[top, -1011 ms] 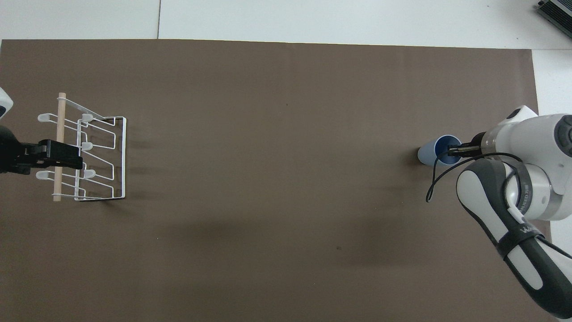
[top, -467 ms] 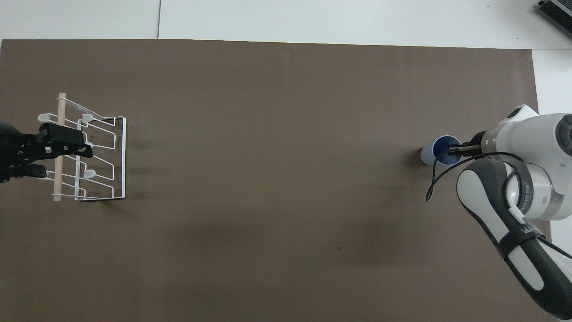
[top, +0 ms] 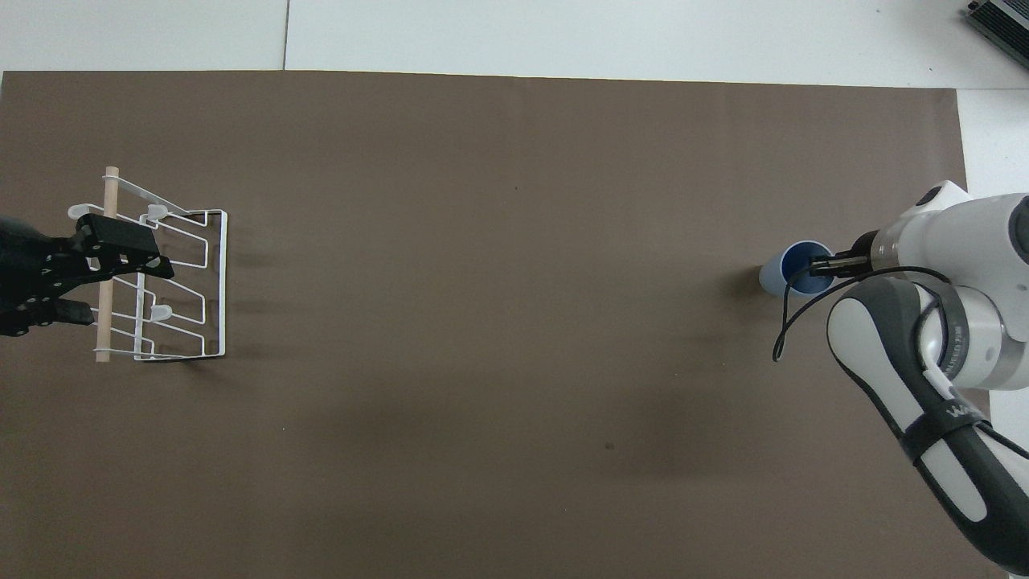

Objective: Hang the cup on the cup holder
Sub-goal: 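Lift the cup with the right gripper while the left gripper moves toward it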

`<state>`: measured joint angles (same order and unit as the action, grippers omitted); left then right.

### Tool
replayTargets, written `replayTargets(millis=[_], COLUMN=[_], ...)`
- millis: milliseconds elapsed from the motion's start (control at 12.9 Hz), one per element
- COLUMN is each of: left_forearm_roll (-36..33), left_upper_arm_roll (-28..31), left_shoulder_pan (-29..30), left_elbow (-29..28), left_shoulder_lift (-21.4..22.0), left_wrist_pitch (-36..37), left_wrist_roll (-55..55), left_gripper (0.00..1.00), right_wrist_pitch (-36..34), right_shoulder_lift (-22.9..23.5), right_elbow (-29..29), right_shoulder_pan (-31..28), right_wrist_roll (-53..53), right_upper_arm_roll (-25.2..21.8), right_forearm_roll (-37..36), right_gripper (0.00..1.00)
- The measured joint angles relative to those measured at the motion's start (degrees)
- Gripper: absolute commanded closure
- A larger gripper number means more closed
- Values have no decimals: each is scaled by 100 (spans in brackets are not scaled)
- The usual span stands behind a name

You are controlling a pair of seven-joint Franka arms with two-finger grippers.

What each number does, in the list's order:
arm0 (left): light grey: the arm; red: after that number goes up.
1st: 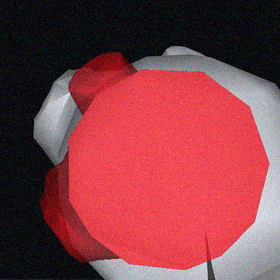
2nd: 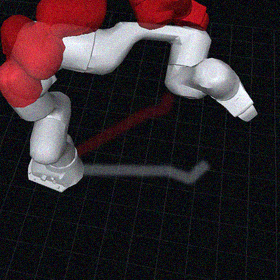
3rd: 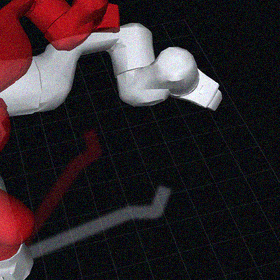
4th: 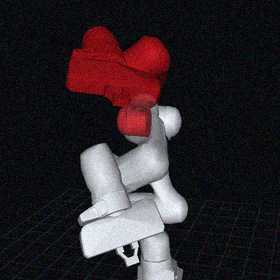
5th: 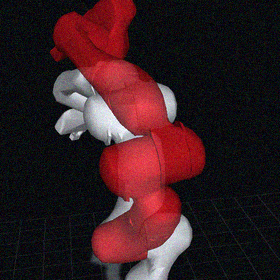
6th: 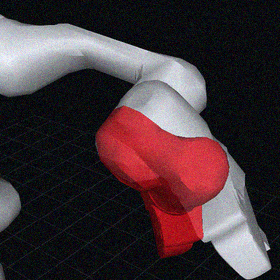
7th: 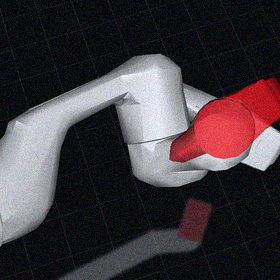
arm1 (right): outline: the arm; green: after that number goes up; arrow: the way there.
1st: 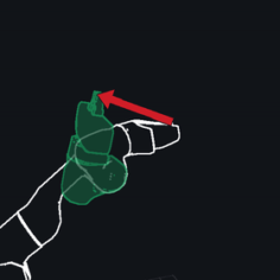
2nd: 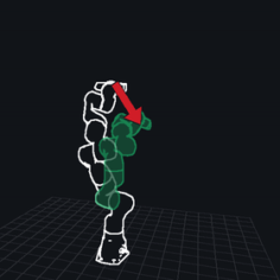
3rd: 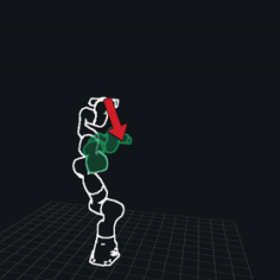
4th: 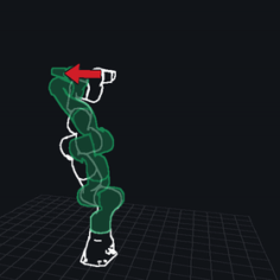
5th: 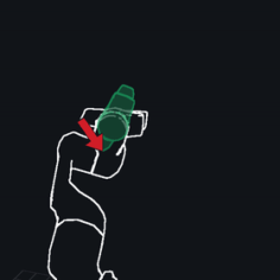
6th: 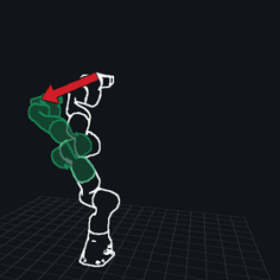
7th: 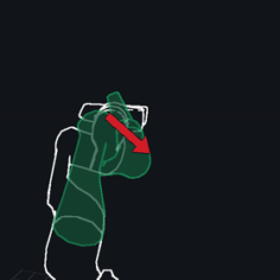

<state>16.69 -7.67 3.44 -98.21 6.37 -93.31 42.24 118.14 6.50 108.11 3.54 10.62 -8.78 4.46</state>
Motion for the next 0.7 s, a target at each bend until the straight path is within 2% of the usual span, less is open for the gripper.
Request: replayTargets(millis=[233,467,700], left_forearm_roll=[852,1932,2640], left_upper_arm_roll=[42,51,29], left_shoulder_pan=[93,199,199], left_elbow=[-116,-480,-728], left_shoulder_lift=[8,124,279], left_wrist_pitch=[-333,-895,-1041], left_wrist_roll=[1225,2106,2712], left_gripper=[0,0,0], right_wrist_pitch=[-649,-1282,-1538], right_shoulder_lift=[-475,-964,-1172], right_elbow=[-164,-311,-354], right_shoulder_pan=[6,11,12], right_wrist_roll=[377,491,533], right_upper_arm_roll=[70,230,340], right_forearm_roll=[360,957,1285], right_gripper=[100,100,100])
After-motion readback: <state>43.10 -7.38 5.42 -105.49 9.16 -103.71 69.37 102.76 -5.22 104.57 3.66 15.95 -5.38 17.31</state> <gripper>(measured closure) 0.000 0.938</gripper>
